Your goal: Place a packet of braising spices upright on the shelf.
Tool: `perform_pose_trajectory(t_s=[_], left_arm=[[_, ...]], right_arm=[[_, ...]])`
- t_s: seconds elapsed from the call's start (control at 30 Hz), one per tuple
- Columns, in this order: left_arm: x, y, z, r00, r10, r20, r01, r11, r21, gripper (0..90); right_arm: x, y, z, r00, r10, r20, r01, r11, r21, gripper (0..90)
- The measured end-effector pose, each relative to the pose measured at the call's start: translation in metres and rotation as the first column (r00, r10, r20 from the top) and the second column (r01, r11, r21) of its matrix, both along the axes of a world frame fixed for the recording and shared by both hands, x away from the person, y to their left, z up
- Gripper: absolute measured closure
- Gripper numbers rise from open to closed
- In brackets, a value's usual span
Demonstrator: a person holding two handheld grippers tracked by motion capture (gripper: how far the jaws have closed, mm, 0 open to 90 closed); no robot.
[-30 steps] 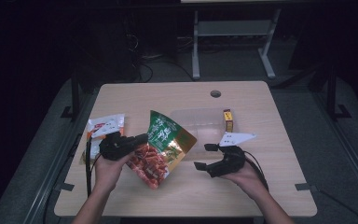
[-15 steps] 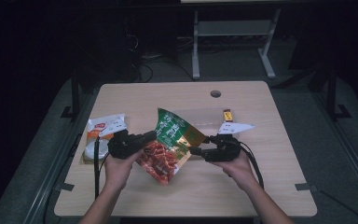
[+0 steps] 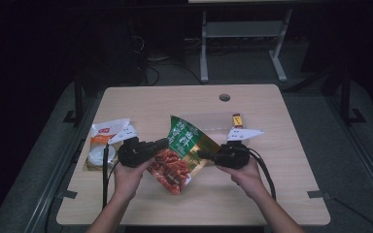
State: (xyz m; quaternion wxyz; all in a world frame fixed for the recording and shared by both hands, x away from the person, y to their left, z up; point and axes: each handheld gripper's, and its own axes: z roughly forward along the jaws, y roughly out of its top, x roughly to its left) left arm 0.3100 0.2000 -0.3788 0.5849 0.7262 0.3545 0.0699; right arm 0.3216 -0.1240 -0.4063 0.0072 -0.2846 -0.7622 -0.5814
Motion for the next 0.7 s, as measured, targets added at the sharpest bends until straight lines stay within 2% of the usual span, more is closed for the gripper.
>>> perform_pose_trajectory(t_s=[0.1, 0.23, 0.4, 0.7], left_arm=[[-0.001, 0.0, -0.001, 1.0, -0.003, 0.003, 0.003, 1.0, -0.001, 89.5], [-0.003, -0.002, -0.002, 0.9999, -0.012, 0.01, 0.012, 0.9999, 0.002, 89.3], [-0.01, -0.007, -0.002, 0.9994, -0.029, 0.021, 0.028, 0.999, 0.035, 89.2], [-0.015, -0.007, -0.01, 0.9981, -0.061, 0.003, 0.061, 0.9952, 0.077, 89.4]], right_arm=[[-0.001, -0.001, 0.001, 1.0, -0.004, 0.003, 0.004, 1.0, 0.003, 86.4], [-0.003, -0.003, 0.003, 1.0, -0.005, 0.002, 0.005, 1.0, 0.007, 89.4], [-0.002, -0.011, 0.007, 0.9993, 0.029, 0.024, -0.029, 1.0, 0.009, 89.9], [-0.004, -0.017, 0.015, 0.9974, 0.07, 0.012, -0.071, 0.997, 0.023, 90.0]])
